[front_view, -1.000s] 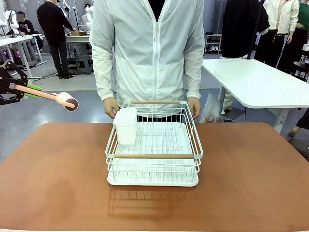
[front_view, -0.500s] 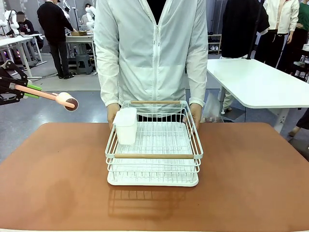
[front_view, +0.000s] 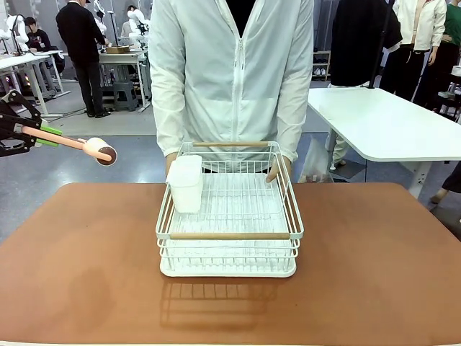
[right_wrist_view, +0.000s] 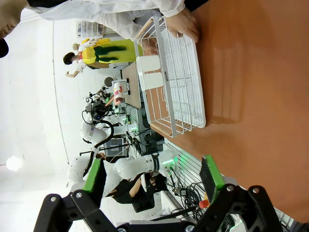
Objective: Clean the table.
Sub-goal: Clean the table with the Lint Roller when the human lifts the Dish drying rack.
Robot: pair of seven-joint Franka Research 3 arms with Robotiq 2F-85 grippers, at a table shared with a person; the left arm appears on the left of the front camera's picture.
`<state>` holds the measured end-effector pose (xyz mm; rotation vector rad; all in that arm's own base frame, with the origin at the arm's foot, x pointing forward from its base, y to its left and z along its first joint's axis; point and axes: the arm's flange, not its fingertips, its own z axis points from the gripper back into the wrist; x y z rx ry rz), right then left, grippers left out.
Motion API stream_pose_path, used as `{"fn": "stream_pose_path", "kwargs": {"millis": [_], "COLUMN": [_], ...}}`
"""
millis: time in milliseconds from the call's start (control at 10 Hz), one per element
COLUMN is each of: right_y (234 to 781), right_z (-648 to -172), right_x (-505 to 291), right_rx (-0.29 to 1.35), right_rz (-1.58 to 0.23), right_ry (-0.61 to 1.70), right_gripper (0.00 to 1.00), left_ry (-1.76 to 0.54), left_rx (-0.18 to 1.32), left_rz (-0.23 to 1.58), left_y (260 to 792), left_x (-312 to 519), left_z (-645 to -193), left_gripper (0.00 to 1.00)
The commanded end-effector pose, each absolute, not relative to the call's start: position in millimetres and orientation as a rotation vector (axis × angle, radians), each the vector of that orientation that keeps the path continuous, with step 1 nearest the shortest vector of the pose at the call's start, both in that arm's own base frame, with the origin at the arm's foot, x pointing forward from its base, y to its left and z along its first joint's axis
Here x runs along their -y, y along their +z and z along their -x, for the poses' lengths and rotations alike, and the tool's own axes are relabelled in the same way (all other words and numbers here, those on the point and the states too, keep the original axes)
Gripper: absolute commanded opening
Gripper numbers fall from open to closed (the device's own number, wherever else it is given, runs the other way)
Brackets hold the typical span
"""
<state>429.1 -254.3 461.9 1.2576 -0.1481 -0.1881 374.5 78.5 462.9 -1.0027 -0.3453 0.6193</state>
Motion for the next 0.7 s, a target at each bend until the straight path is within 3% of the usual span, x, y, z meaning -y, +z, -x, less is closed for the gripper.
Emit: {"fn": "stream_pose_path", "kwargs": {"millis": [0, 600], "right_y": [464.4, 464.4], "right_z": [-428.2, -428.2], "right_x": [253.7, 253.7], "right_rx": [0.150, 0.150], "right_rz": [-1.258, -1.258], "right_ry": [-0.187, -0.187], "right_gripper": [1.00, 1.00], "left_ry": [0.620, 0.620], "left_rx": [0.347, 0.347], "left_rz": [1.003, 1.003], "left_y": [462.9, 462.9], "left_x": [-78.9, -78.9], "left_z": [-374.5, -374.5], "left_gripper": [0.00, 0.00]}}
